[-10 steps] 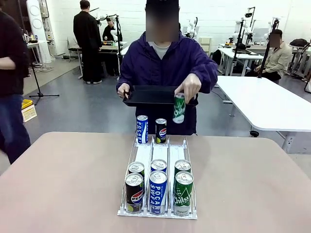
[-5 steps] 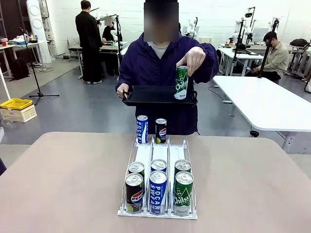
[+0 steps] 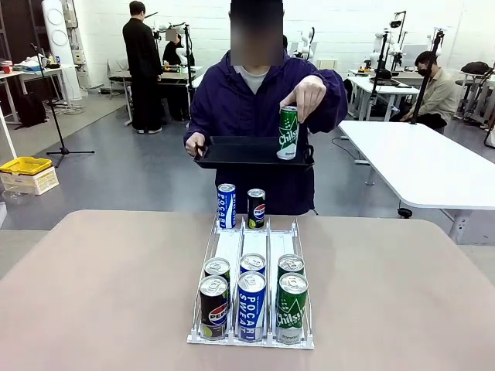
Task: Retrieve and hand over the desired beverage to the person.
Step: Pick up a can of the same type that the person held from the Automatic Can Dispenser.
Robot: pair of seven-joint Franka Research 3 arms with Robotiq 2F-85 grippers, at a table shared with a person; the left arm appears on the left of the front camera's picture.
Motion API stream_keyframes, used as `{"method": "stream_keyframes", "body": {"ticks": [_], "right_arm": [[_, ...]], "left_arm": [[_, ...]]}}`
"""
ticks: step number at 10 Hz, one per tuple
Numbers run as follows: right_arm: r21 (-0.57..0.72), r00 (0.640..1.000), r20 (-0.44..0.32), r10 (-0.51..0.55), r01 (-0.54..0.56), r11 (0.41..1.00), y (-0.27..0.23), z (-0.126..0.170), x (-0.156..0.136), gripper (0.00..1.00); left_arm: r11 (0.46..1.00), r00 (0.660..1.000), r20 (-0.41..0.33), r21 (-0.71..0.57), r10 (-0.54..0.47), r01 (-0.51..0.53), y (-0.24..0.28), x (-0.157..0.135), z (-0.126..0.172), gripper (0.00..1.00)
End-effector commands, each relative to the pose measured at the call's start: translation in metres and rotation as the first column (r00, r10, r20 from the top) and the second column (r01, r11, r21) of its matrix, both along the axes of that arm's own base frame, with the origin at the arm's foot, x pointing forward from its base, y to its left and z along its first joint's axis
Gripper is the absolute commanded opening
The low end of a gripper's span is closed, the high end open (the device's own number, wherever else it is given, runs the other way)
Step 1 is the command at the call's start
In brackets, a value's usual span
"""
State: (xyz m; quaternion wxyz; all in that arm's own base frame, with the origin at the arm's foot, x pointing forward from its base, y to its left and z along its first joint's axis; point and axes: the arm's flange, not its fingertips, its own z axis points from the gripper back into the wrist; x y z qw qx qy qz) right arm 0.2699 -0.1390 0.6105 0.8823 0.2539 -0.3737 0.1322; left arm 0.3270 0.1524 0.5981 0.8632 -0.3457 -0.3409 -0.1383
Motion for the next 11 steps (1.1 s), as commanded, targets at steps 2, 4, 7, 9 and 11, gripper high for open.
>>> {"method": "stream_keyframes", "body": {"ticks": [2, 4, 7, 9, 11], "right_arm": [[0.009, 1.0, 0.009, 0.019, -0.019, 1.0, -0.0008, -0.001, 0.0022, 1.0], [0.009, 1.0, 0.009, 0.019, -0.019, 1.0, -0.0008, -0.001, 0.0022, 1.0], [0.009, 1.0, 0.009, 0.019, -0.019, 1.0, -0.0008, -0.001, 0.0022, 1.0], [0.009, 1.0, 0.009, 0.019, -0.019, 1.0, -0.0008, -0.001, 0.0022, 1.0], [0.009, 1.0, 0.009, 0.019, -0.019, 1.0, -0.0008, -0.001, 0.0022, 1.0]], "left_arm": [[1.0, 1.0, 0.023, -0.006, -0.016, 0.016, 0.0013, 0.0008, 0.0002, 1.0], [1.0, 1.0, 0.023, -0.006, -0.016, 0.016, 0.0013, 0.0008, 0.0002, 1.0], [1.0, 1.0, 0.023, -0.006, -0.016, 0.016, 0.0013, 0.0008, 0.0002, 1.0], [1.0, 1.0, 0.023, -0.006, -0.016, 0.016, 0.0013, 0.0008, 0.0002, 1.0], [1.0, 1.0, 0.023, -0.006, -0.016, 0.016, 0.0013, 0.0008, 0.0002, 1.0]]}}
